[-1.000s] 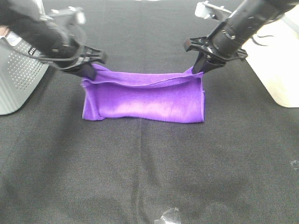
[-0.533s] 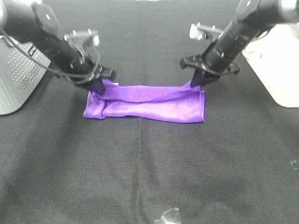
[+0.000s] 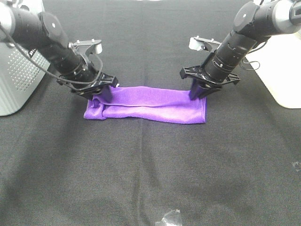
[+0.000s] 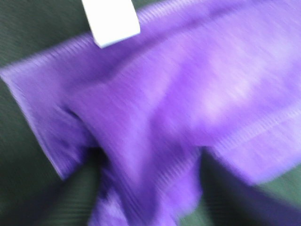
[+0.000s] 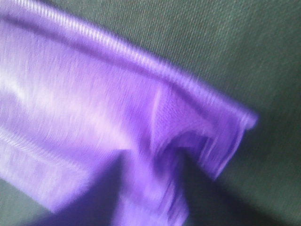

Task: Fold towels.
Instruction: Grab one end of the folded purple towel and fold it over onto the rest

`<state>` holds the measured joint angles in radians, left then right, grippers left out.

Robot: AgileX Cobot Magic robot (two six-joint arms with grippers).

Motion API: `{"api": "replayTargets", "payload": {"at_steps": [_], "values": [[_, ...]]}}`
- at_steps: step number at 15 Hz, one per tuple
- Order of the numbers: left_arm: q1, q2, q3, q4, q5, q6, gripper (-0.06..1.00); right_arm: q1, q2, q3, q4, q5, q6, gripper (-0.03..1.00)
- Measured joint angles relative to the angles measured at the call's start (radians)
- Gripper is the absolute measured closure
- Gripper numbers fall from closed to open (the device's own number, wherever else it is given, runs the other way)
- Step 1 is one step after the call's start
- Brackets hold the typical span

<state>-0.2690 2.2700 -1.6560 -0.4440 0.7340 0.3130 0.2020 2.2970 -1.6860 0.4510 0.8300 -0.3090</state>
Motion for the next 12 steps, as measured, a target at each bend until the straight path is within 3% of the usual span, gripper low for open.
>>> {"api": "replayTargets", "payload": {"at_steps": [2, 4, 6, 8, 12], "values": [[0.000, -0.002, -0.103, 0.070, 0.176, -0.082, 0.21, 0.000, -0.039, 0.000, -0.001, 0.059, 0.009, 0.31], [0.005, -0.002, -0.198, 0.161, 0.309, -0.155, 0.18, 0.000, -0.114, 0.000, -0.002, 0.106, 0.009, 0.26], [0.048, 0.000, -0.229, 0.174, 0.392, -0.171, 0.18, 0.000, -0.179, 0.000, -0.004, 0.174, 0.010, 0.25], [0.102, 0.023, -0.231, 0.125, 0.424, -0.134, 0.18, 0.000, -0.189, 0.000, -0.004, 0.229, 0.011, 0.25], [0.194, 0.089, -0.231, -0.090, 0.437, -0.002, 0.17, 0.000, -0.189, 0.000, -0.005, 0.257, 0.014, 0.25]]}}
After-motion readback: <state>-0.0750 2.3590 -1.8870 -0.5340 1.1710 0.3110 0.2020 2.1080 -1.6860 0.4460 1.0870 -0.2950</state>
